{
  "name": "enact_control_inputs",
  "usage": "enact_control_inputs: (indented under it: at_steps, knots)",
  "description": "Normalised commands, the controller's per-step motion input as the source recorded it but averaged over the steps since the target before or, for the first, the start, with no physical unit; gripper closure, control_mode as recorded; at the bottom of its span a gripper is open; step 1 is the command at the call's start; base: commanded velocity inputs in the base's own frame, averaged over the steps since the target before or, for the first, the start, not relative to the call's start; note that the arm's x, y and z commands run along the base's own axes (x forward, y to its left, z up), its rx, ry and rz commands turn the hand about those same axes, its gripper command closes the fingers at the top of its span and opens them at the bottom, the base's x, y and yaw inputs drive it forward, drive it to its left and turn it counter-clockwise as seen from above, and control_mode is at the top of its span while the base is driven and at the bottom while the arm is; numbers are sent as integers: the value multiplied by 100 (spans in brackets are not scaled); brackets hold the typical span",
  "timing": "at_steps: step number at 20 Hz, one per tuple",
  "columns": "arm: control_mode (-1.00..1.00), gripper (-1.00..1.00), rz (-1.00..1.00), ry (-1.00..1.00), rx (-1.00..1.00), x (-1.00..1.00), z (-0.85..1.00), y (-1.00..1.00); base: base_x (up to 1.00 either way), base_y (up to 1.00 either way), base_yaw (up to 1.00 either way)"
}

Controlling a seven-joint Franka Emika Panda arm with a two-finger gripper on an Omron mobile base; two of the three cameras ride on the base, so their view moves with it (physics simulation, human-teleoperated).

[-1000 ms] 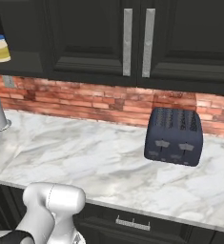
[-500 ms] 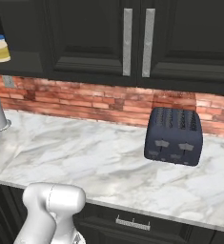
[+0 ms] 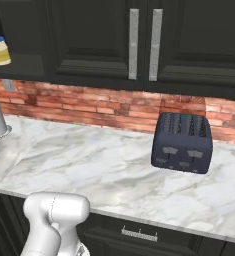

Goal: Collect the paprika, mayonnaise, and shaker from the cabinet and place them next to the stove.

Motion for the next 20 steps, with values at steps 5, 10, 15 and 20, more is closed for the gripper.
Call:
enact_control_inputs:
  at_steps: [5,10,15,20]
  knots:
    - [-100,-100,2,5,0,48,0,0,0,0,0]
    - [-100,-100,0,11,0,37,0,-2,0,0,0]
    - [-100,-100,0,16,0,42,0,0,0,0,0]
    - [-100,-100,0,17,-4,52,0,0,0,0,0]
